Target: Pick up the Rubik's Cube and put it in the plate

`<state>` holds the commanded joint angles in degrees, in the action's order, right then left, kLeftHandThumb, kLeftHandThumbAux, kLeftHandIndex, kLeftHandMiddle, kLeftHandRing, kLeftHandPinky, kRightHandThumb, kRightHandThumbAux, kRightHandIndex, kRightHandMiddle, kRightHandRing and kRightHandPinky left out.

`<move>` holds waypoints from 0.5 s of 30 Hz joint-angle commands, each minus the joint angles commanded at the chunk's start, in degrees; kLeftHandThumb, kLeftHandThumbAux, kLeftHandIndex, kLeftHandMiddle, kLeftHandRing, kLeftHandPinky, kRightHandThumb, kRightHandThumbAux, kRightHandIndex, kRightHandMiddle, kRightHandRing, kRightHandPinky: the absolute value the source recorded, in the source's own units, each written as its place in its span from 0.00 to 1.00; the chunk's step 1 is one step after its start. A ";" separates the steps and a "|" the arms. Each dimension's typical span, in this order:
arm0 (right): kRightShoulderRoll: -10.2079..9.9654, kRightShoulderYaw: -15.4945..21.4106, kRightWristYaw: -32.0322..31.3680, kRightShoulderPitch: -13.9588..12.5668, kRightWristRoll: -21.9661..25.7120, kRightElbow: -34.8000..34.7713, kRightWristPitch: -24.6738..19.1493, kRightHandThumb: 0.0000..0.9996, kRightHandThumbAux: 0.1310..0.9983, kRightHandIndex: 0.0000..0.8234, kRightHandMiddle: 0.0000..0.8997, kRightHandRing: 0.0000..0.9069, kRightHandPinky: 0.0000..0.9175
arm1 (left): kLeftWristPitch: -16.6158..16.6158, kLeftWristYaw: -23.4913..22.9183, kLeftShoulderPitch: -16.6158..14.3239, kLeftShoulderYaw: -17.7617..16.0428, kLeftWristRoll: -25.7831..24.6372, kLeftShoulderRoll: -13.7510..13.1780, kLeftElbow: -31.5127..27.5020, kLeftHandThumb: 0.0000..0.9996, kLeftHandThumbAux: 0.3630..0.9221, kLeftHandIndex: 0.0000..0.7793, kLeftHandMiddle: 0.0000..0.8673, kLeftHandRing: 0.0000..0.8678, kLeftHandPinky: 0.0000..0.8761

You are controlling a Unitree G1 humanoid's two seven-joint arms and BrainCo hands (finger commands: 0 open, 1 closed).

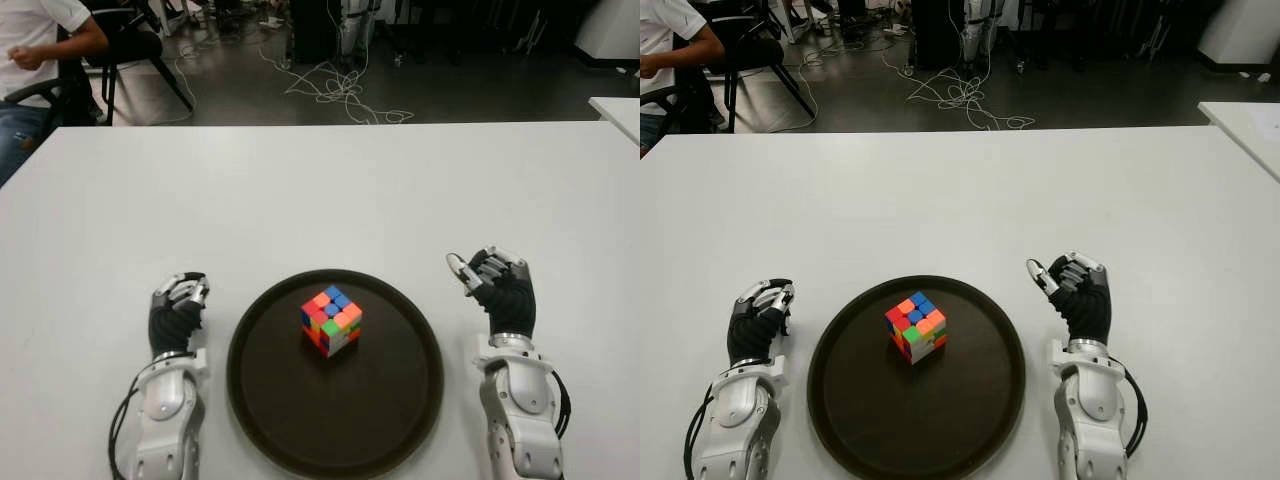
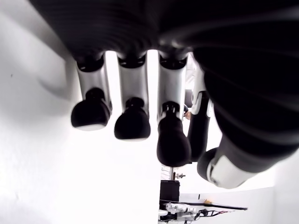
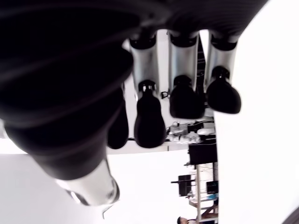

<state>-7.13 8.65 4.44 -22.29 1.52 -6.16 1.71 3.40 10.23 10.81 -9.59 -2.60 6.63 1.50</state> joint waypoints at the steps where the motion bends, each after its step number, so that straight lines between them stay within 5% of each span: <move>1: 0.05 -0.07 0.06 -0.05 -0.17 -0.32 -0.57 0.30 0.84 0.83 0.89 0.91 0.89 | 0.10 -0.01 0.02 0.01 -0.02 0.01 -0.06 0.71 0.61 0.57 0.90 0.93 0.93; 9: -0.74 0.20 1.39 0.16 -0.32 -1.50 -3.93 0.33 0.84 0.84 0.89 0.91 0.90 | -0.23 0.15 -0.09 -0.23 -0.50 0.50 0.24 0.71 0.61 0.57 0.91 0.93 0.93; 12: -1.11 0.22 2.10 0.11 -0.28 -1.80 -4.60 0.58 0.74 0.63 0.87 0.90 0.89 | -0.61 0.04 -0.08 -0.51 -0.75 0.50 0.78 0.71 0.61 0.57 0.91 0.93 0.93; 15: -1.86 0.29 3.42 0.25 -0.25 -2.67 -6.17 0.66 0.70 0.56 0.87 0.89 0.88 | -0.07 0.04 -0.14 -0.60 -0.78 0.39 0.79 0.71 0.61 0.57 0.90 0.93 0.92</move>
<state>-8.99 8.94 7.87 -22.04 1.26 -8.84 -4.46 3.32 10.27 10.67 -10.18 -3.37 7.02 2.29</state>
